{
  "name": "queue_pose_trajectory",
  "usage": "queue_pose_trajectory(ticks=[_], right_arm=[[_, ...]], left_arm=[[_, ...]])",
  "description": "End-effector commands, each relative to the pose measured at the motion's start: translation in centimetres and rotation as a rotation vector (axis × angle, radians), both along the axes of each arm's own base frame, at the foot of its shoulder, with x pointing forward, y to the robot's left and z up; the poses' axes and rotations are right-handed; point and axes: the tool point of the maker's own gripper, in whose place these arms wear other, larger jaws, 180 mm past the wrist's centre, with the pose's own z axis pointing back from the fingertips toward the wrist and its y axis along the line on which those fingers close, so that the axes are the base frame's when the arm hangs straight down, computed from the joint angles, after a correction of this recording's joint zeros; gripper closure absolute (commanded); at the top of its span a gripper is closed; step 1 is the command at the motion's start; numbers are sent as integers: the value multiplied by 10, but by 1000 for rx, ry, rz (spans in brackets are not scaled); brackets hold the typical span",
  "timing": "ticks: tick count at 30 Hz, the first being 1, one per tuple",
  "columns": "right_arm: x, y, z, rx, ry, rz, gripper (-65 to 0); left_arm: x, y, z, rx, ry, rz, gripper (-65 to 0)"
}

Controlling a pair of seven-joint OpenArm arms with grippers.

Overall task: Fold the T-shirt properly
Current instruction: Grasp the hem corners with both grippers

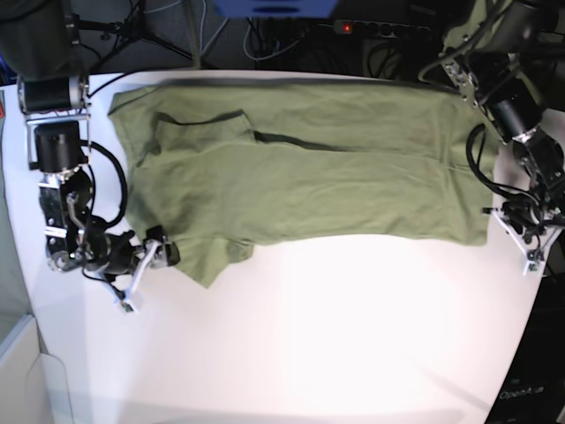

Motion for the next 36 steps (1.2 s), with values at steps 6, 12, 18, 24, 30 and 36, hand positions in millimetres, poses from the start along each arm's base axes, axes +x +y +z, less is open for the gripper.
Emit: queue_pose_trajectory(ticks=[6, 12, 18, 24, 30, 36], right_arm=[[26, 14, 18, 68, -91, -13, -480], [25, 25, -3, 79, -56, -3, -476], [22, 29, -12, 91, -42, -8, -461], [13, 31, -21, 87, -20, 2, -174], [7, 31, -27, 86, -6, 2, 0], [6, 40, -15, 87, -65, 41, -7]], left_arm=[[10, 20, 21, 43, -51, 14, -37], [7, 21, 21, 50, -42, 16, -37], [6, 21, 20, 50, -39, 16, -37], [6, 20, 20, 49, -40, 16, -37], [6, 18, 19, 45, -40, 14, -37], [7, 17, 19, 42, -41, 14, -36]])
